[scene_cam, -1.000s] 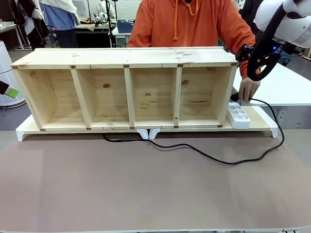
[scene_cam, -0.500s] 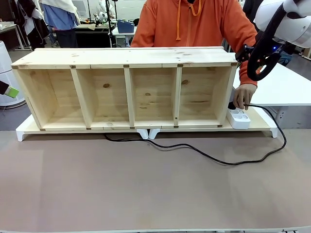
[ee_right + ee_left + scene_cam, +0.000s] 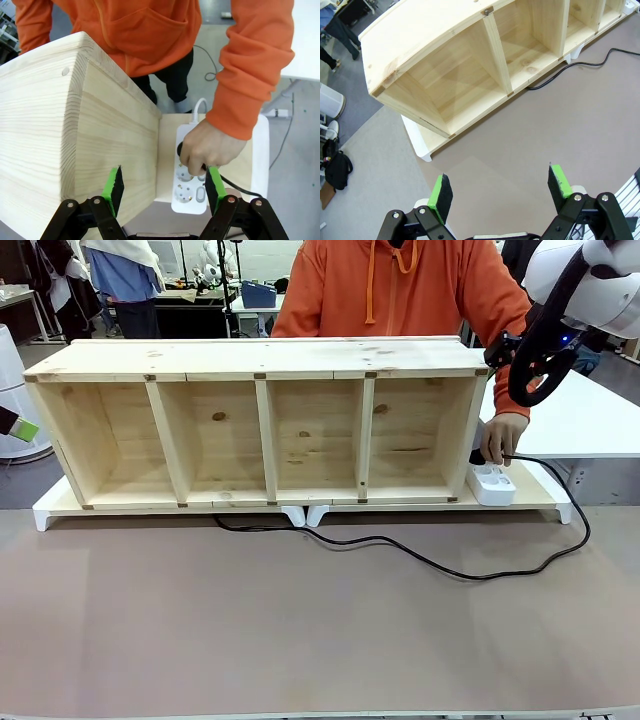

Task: Perform cable management.
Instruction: Release the Power Cable when the human grasps it.

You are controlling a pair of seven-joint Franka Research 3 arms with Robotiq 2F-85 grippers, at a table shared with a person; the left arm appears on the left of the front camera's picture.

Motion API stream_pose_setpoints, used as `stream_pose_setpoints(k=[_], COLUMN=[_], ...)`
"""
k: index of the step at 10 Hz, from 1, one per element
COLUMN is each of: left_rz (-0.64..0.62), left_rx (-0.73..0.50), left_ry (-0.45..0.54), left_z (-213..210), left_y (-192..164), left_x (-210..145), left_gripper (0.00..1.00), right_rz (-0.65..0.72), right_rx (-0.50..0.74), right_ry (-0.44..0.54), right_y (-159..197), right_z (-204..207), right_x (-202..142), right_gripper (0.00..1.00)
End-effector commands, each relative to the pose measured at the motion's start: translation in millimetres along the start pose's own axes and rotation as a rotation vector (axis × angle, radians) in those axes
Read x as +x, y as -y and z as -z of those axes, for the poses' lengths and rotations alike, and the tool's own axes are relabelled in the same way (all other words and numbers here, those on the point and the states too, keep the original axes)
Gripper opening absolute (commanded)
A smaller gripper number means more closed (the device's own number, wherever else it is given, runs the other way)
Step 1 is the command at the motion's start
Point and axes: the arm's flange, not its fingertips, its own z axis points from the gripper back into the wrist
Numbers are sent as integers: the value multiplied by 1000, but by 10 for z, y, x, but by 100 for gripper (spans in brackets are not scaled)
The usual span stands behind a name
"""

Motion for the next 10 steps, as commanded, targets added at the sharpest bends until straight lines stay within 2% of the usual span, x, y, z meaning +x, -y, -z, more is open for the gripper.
stream_pose_setpoints(k=[1, 10], left_rz=[-3, -3], left_rx=[3, 3], left_ry=[2, 2], left_z=[0, 0], left_y=[-8, -8], left_x=[2, 2], left_gripper=[100, 100], right_rz=[5, 5], right_rx=[2, 2], right_ry=[0, 0], right_y=[13, 13], right_z=[2, 2], right_x=[0, 0], right_gripper=[84, 84])
